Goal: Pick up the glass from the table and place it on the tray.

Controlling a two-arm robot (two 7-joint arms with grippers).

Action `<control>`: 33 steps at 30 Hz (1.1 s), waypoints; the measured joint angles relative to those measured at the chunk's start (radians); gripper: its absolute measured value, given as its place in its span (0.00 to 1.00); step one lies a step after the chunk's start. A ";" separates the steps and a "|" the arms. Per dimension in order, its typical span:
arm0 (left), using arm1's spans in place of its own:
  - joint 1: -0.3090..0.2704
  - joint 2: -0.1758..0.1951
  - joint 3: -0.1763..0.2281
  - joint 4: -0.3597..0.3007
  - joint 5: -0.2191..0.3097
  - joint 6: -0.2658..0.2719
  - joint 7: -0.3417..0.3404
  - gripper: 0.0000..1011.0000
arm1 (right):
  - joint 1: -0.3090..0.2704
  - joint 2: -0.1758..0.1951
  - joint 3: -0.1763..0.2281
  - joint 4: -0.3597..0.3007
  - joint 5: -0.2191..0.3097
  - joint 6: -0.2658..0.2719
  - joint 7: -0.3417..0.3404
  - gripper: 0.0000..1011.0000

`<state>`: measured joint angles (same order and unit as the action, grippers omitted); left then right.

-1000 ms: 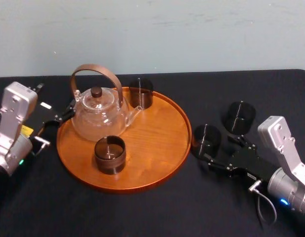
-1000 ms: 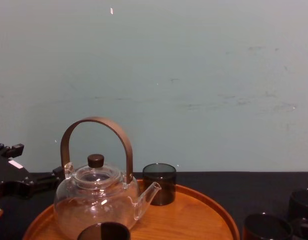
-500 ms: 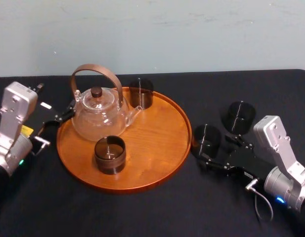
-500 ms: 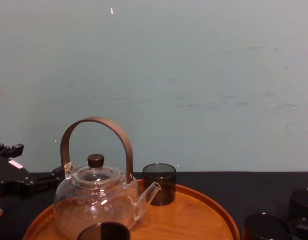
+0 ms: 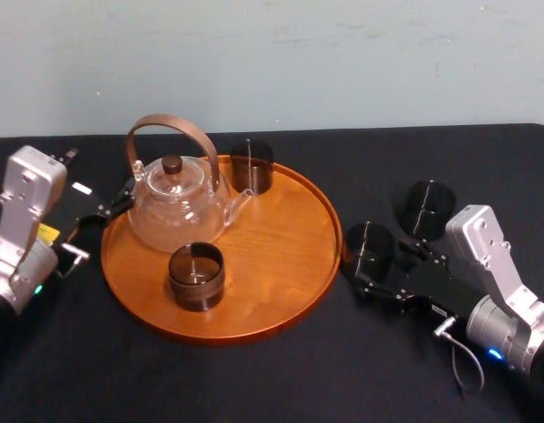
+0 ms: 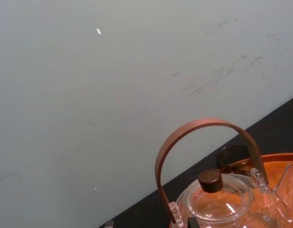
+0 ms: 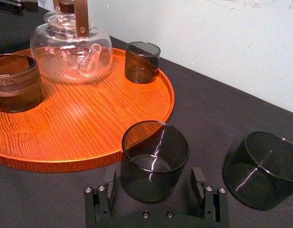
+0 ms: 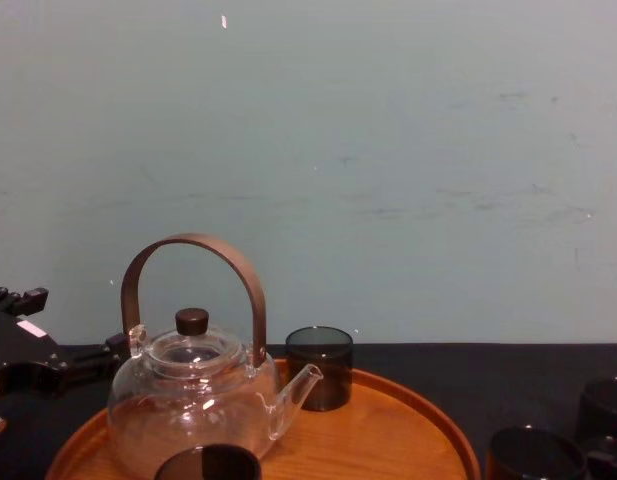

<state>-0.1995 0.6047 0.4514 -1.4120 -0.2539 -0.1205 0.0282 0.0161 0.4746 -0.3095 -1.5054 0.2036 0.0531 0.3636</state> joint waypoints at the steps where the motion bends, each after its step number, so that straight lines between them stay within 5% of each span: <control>1: 0.000 0.000 0.000 0.000 0.000 0.000 0.000 0.99 | 0.001 -0.002 0.001 0.001 -0.001 0.000 0.001 0.99; 33: 0.000 0.000 0.000 0.000 0.000 0.000 0.000 0.99 | 0.049 -0.046 0.003 0.069 -0.030 -0.001 0.025 0.99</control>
<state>-0.1995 0.6047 0.4514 -1.4120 -0.2539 -0.1205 0.0282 0.0649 0.4288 -0.3063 -1.4362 0.1739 0.0520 0.3886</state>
